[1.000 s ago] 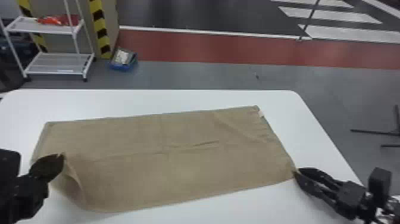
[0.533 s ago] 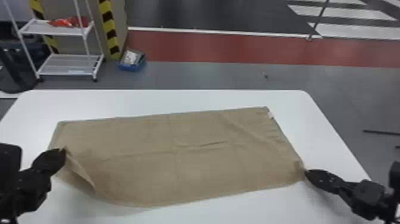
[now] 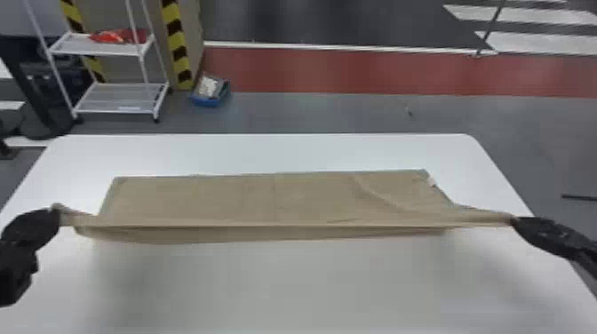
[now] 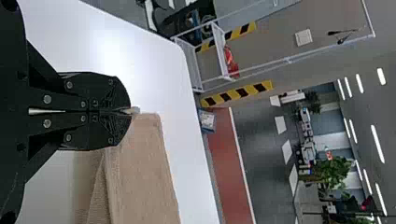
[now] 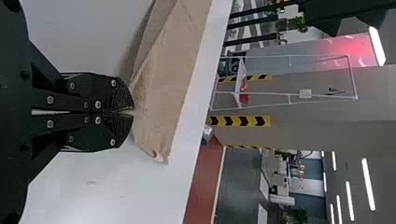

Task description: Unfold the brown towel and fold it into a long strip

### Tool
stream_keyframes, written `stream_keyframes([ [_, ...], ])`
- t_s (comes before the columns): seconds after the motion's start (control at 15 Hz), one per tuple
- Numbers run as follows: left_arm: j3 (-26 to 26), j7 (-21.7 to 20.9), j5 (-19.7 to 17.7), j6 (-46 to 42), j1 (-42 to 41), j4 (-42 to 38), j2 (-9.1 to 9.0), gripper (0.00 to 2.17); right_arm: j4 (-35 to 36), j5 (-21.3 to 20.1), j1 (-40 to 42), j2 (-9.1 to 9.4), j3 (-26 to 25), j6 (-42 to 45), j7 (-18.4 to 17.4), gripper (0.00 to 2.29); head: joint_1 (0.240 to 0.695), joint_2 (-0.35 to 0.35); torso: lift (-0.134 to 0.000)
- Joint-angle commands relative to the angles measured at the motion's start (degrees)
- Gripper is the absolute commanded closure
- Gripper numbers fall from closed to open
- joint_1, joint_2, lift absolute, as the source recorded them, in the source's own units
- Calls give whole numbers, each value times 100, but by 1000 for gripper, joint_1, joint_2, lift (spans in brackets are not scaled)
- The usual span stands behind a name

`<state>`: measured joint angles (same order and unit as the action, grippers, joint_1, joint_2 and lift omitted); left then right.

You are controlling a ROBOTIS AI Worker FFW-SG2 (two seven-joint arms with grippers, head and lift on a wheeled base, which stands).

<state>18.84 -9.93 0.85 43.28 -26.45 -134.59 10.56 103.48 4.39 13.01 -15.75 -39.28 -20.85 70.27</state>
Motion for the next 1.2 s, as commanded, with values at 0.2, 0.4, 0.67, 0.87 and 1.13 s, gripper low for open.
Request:
stream_keyframes([
  [0.2, 155, -36, -41, 818, 624, 55, -10, 1615, -179, -439, -950, -59, 307, -724, -22, 1420, 695, -25, -117],
  [0.4, -197, -9, 143, 1170, 1353, 609, 77, 1615, -838, -992, -1600, -68, 676, -794, -128, 1420, 695, -12, -117],
  [0.67, -900, 52, 424, 1187, 2381, 1936, 236, 1615, -1867, -1485, -2251, -103, 1177, -460, -374, 1420, 695, -12, -117],
  [0.87, -1234, 114, 460, 1064, 2970, 2622, 253, 1615, -2543, -1616, -2655, -147, 1353, -126, -567, 1420, 695, -20, -117],
  [1.13, -1445, 166, 565, 730, 3629, 3439, 253, 1615, -3247, -1687, -3173, -235, 1476, 243, -831, 1420, 695, -31, -117],
])
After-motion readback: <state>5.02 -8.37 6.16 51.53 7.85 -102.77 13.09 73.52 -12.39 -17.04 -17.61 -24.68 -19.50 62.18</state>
